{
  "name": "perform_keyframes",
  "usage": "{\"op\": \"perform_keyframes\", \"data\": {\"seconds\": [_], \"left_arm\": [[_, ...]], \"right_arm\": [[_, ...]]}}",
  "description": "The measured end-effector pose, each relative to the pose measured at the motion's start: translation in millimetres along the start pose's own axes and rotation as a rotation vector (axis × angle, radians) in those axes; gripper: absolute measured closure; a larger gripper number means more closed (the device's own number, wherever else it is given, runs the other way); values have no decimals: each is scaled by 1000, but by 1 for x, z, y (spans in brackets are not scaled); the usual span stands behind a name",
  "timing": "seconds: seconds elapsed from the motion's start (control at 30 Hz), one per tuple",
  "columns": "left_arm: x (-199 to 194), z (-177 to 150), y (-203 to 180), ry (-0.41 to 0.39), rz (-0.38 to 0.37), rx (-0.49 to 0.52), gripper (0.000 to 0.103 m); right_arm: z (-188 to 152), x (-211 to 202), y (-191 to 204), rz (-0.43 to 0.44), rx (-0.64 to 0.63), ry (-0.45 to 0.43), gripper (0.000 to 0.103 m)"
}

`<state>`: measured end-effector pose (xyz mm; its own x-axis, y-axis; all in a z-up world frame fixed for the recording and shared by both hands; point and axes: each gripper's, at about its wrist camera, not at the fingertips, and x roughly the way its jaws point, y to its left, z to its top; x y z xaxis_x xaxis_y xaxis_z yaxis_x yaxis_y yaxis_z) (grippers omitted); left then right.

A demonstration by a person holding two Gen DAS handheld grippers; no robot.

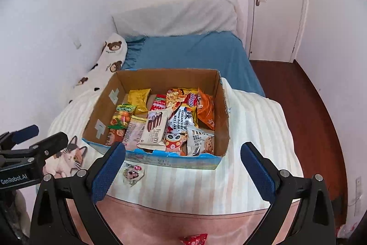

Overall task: Organize snacks
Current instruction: 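Move both tools back toward the red sachet and small bag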

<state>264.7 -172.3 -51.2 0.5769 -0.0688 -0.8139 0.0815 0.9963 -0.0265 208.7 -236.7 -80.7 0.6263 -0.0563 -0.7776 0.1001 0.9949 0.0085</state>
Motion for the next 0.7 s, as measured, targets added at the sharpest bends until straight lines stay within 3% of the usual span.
{"op": "perform_keyframes", "data": {"seconds": [0.1,0.23,0.33,0.53,0.7], "left_arm": [[-7,-6,1,-8,-3,-6,0],[-5,-22,12,3,-17,-37,1],[18,-45,25,77,1,-75,1],[80,-99,49,301,17,-157,1],[118,-123,47,389,39,-143,1]], "right_arm": [[-6,-10,-1,17,13,-4,1],[-24,-5,-11,78,67,63,1],[-54,20,-26,105,131,194,1],[-148,87,-68,158,363,493,0],[-217,136,-82,187,489,673,1]]}}
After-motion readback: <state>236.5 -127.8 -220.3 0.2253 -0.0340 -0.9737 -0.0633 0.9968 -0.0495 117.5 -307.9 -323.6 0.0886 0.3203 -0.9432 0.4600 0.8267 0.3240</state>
